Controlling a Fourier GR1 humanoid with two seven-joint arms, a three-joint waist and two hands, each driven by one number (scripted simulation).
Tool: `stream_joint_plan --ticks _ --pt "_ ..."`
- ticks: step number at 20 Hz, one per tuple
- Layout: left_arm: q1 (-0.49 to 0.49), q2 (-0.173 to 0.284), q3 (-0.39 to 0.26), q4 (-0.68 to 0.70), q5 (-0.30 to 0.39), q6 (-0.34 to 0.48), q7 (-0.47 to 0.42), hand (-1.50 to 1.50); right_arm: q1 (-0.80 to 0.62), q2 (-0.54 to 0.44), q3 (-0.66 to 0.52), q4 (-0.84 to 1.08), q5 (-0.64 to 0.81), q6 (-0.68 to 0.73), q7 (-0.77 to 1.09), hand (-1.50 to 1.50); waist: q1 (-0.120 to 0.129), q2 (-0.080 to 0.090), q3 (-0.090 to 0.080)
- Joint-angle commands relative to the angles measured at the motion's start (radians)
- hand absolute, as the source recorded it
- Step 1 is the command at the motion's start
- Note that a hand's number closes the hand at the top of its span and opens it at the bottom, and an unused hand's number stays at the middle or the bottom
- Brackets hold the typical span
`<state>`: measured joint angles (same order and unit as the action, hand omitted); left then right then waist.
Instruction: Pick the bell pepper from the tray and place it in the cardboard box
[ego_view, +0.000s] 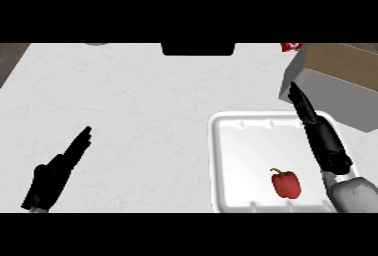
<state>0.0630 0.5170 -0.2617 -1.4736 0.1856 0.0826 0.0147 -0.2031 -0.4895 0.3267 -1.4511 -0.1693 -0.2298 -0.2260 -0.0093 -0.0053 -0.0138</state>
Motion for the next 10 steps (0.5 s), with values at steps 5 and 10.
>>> stream_joint_plan --ticks 5,10 --pt "-0.149 0.038 0.062 -0.111 -0.050 0.016 -0.081 0.00 0.027 -0.200 -0.237 -0.299 -0.187 0.180 -0.136 -1.50 -0.083 -0.026 0.017" --pt "-0.215 0.007 0.037 -0.109 -0.056 -0.030 -0.107 0.00 0.254 -0.389 -0.423 -0.232 -0.163 0.296 -0.316 -1.50 -0.044 -0.001 0.015"
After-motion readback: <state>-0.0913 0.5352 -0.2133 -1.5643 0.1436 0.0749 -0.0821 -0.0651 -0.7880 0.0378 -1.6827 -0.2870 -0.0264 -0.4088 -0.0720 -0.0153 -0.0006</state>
